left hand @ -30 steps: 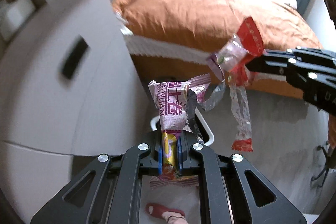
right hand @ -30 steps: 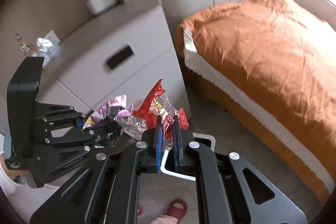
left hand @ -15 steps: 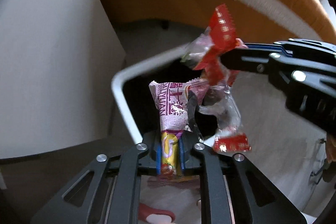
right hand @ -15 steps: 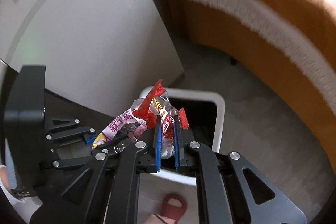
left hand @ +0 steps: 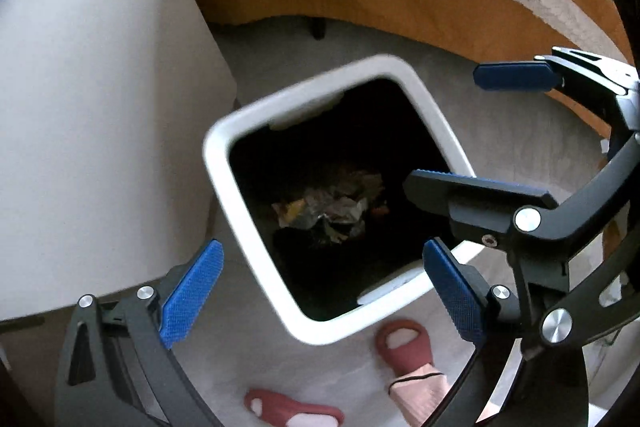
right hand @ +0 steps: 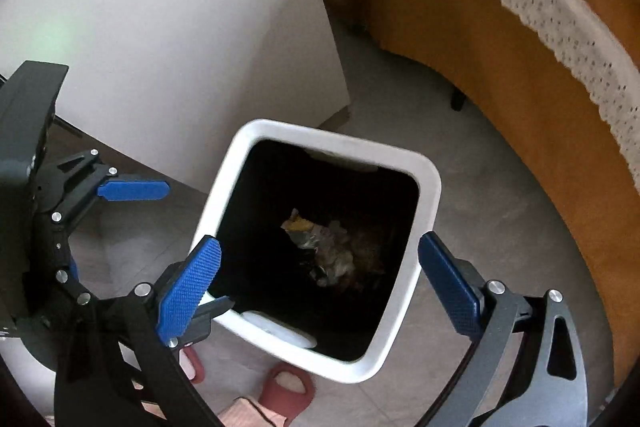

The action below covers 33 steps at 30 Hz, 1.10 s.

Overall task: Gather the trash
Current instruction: 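Open both tools over the white bin to drop the wrappers, then move both tools back to the trash pile on the desk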

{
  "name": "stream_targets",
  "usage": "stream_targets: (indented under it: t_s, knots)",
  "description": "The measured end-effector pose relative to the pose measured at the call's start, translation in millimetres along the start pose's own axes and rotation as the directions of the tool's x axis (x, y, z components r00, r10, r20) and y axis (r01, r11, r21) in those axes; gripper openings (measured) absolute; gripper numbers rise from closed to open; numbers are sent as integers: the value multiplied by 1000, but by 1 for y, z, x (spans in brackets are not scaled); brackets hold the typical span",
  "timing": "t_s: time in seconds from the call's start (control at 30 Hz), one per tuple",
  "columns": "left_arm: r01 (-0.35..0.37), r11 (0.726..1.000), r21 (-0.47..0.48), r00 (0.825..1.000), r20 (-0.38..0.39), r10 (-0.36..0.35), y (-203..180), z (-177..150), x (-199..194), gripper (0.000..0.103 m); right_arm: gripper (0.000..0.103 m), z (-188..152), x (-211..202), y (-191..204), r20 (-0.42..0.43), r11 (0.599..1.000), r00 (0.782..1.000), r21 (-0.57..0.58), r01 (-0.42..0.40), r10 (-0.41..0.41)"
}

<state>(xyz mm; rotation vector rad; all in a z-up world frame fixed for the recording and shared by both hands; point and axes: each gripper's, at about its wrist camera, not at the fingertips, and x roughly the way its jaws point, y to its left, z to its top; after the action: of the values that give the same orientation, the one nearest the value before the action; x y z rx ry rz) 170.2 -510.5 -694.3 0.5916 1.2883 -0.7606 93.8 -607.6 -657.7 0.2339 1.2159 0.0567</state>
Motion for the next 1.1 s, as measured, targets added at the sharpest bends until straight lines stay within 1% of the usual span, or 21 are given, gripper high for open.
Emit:
stream_targets:
  t_s: [0.1,0.23,0.33,0.37,0.47,0.57,0.63,0.7,0.73,0.77,0.87,0.93,1.0,1.07,1.1]
  knots:
    - [4,1000,-13,1000,29,-4,2,4,-32,98,98,12,-33,9,26,1000,1000,9,0,0]
    - [11,999,-47,997,74,-8,8,15,-85,98,98,32,-88,24,78,1000,997,14,16,-17]
    - [11,997,-74,992,126,-2,12,23,-136,98,98,46,-128,38,123,999,992,19,27,-29]
    - [13,997,-81,989,145,-1,11,21,-150,98,98,52,-148,45,146,999,989,15,36,-38]
    - [11,994,-106,982,189,9,20,18,-196,98,98,65,-190,57,195,999,979,10,53,-54]
    - [2,993,-120,974,227,26,24,18,-244,98,98,81,-244,77,260,998,963,9,67,-67]
    - [-5,992,-125,969,245,36,26,18,-266,98,98,89,-271,88,298,997,951,3,83,-80]
    - [-11,990,-143,960,275,50,29,17,-297,98,98,96,-298,103,330,996,940,-6,90,-83]
    - [0,988,-157,954,297,48,33,14,-317,98,98,98,-308,111,345,995,935,-11,94,-85]
    - [-2,985,-175,945,321,59,37,8,-335,98,98,102,-324,122,370,995,926,-23,97,-81]
    - [-9,976,-217,924,371,92,51,-8,-381,98,98,110,-351,149,409,995,911,-56,83,-52]
    - [-35,969,-246,910,393,132,64,-22,-413,98,98,120,-368,174,439,993,898,-105,62,-10]
    - [-65,961,-268,895,410,175,77,-34,-434,98,98,129,-377,199,447,987,894,-152,46,28]
    - [-108,946,-306,878,417,235,95,-52,-457,98,98,137,-382,223,457,980,887,-198,34,62]
    - [-121,939,-323,871,419,257,102,-55,-465,98,98,142,-387,239,465,974,881,-227,21,89]
